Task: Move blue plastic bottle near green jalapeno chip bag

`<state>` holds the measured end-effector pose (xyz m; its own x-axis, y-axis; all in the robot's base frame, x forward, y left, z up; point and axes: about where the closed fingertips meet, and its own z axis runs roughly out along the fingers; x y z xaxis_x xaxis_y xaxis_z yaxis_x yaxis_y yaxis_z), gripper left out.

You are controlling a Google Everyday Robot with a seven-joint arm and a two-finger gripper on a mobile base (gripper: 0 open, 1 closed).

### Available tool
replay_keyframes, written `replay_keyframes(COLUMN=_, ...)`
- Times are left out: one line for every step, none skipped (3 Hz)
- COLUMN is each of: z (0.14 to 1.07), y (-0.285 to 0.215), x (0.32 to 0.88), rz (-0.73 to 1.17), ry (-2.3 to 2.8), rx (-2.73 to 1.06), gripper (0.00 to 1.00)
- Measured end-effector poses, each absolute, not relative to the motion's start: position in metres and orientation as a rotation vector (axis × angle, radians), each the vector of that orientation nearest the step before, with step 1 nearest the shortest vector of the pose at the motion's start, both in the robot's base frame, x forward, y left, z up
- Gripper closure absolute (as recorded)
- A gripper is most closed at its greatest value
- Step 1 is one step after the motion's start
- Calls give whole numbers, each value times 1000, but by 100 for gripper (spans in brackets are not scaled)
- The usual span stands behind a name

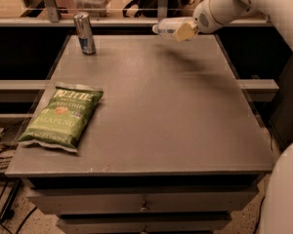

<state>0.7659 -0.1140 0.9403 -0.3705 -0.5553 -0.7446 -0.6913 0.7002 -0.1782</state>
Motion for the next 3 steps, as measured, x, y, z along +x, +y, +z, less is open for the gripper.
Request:
replay_keyframes(z=940, y=-112, x=765, rz=175, ry=2033, rx=-1037, gripper=100)
replay_keyframes(z=939, y=-111, x=765, rz=177, ry=2036, rx=-1032, gripper=100)
replay_keyframes(z=932, y=-93, x=749, rz=256, ry=2028, rx=-1097, gripper=100)
